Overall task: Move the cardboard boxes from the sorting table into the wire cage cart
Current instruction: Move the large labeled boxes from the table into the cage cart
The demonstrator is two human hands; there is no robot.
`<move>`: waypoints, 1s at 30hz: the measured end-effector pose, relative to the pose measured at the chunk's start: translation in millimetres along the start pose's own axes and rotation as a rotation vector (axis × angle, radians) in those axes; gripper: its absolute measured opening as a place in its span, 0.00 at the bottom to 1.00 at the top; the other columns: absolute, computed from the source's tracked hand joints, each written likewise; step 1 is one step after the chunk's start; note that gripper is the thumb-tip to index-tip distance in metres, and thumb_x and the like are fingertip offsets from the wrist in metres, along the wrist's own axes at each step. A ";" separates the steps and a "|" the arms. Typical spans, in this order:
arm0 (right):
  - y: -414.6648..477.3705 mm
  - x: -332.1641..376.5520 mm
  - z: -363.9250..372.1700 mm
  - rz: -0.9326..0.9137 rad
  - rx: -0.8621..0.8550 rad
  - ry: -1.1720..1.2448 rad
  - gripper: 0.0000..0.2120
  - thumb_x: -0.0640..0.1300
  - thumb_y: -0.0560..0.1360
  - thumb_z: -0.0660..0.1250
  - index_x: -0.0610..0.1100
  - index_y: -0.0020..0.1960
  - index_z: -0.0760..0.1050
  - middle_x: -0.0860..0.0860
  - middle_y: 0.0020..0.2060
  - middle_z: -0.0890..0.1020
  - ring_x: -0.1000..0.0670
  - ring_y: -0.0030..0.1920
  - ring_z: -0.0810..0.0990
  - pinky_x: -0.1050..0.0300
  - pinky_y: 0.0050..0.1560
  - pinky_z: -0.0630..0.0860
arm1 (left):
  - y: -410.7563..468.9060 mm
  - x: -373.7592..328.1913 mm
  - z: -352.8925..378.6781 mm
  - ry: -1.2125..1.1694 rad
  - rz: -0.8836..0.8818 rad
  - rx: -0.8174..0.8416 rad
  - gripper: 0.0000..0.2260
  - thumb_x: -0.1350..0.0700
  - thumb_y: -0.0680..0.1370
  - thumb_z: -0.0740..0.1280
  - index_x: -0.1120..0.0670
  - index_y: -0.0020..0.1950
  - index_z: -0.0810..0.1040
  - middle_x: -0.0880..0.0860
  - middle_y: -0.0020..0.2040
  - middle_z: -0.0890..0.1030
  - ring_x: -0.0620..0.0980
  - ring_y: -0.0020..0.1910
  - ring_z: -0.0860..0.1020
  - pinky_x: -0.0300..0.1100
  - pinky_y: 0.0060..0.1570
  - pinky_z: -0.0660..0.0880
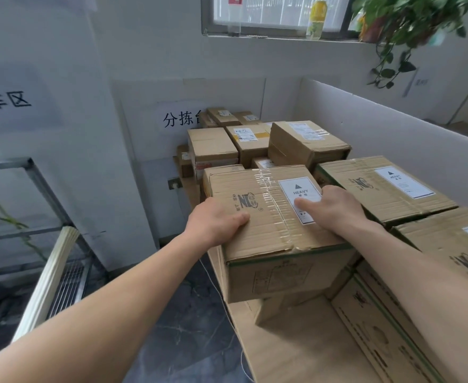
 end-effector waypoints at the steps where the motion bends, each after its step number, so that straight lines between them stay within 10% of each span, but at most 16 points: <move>1: -3.1 6.1 0.0 -0.001 -0.001 -0.005 0.20 0.66 0.74 0.67 0.48 0.46 0.75 0.56 0.38 0.76 0.55 0.38 0.74 0.55 0.31 0.65 | -3.5 3.2 -6.3 -0.015 0.004 -0.003 0.20 0.37 0.74 0.70 0.49 0.59 0.82 0.48 0.55 0.83 0.51 0.52 0.80 0.48 0.54 0.79; 17: -62.0 153.4 31.0 -0.030 -0.008 -0.099 0.27 0.74 0.69 0.66 0.49 0.43 0.74 0.54 0.40 0.78 0.52 0.40 0.76 0.54 0.33 0.69 | -49.4 114.4 -125.6 -0.113 -0.028 -0.061 0.13 0.37 0.73 0.72 0.44 0.40 0.75 0.39 0.41 0.79 0.45 0.44 0.80 0.49 0.49 0.81; 30: -93.3 319.3 94.1 -0.261 0.132 0.036 0.21 0.67 0.71 0.70 0.48 0.44 0.77 0.51 0.43 0.83 0.48 0.44 0.79 0.51 0.41 0.73 | -88.0 238.2 -239.8 -0.101 -0.238 -0.256 0.21 0.36 0.68 0.74 0.51 0.50 0.83 0.46 0.44 0.84 0.48 0.46 0.81 0.46 0.48 0.79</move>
Point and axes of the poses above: each hand's wrist, its own y-axis towards the middle knuckle, its own z-axis out of the palm, x = y × z, the point moved 1 cm from there along y, towards the middle knuckle
